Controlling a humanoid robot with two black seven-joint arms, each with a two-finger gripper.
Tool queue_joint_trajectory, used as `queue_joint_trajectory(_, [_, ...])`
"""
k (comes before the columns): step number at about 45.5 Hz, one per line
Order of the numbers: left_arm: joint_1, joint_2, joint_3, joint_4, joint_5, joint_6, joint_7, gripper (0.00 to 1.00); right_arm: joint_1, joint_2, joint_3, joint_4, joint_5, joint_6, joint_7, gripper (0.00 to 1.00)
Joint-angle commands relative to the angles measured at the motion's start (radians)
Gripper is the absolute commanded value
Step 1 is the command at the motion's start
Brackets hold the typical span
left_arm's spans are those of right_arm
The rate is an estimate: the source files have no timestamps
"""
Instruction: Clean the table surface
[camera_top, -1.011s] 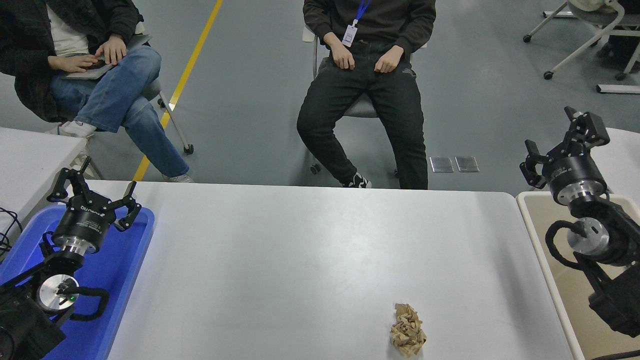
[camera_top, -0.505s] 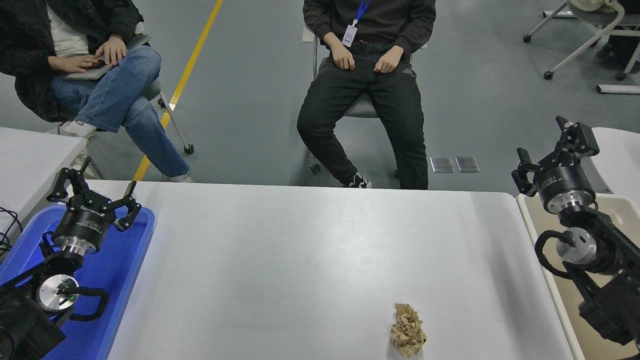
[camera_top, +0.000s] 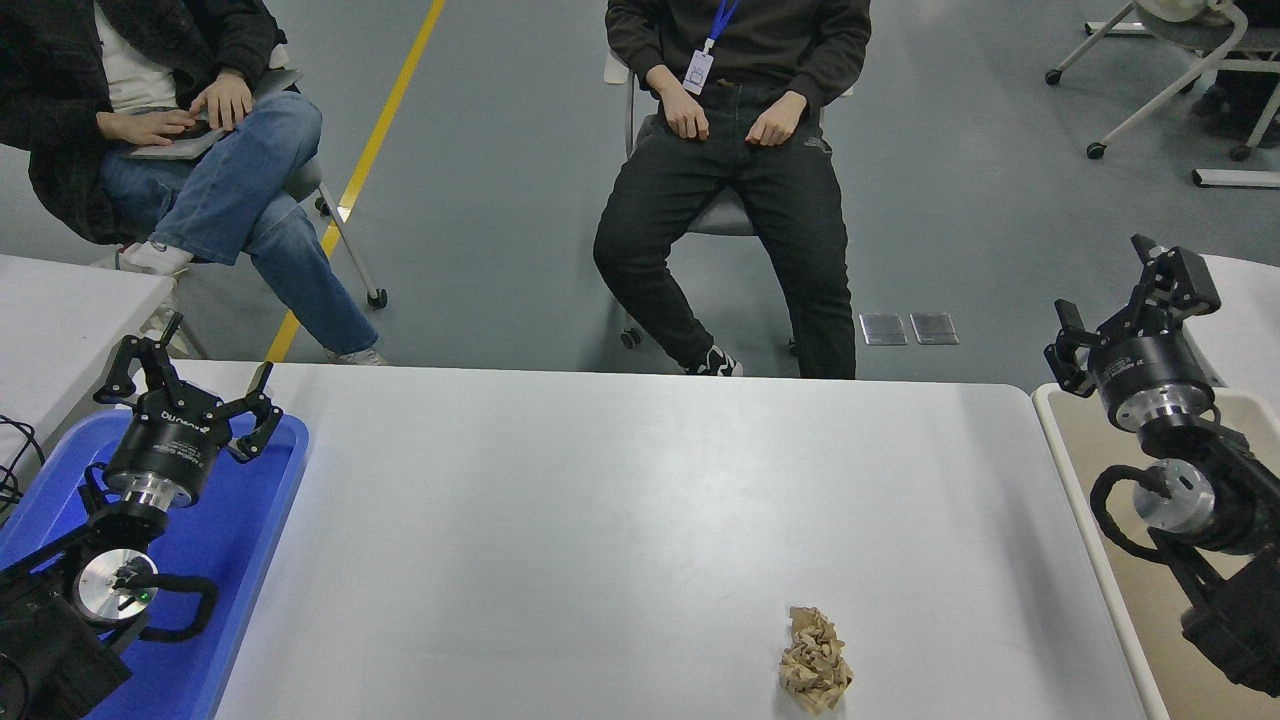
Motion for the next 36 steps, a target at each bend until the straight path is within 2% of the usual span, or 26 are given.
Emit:
queue_joint_trajectory(1, [0.000, 0.000, 0.000, 0.000, 0.000, 0.000, 0.000, 1.00, -0.012, -0.029, 0.000, 0.000, 0.000, 0.000, 0.000, 0.98])
queue_joint_trajectory(36, [0.000, 0.000, 0.000, 0.000, 0.000, 0.000, 0.000, 1.00, -0.045, -0.043, -0.007, -0.038, 0.000, 0.001, -0.001, 0.98])
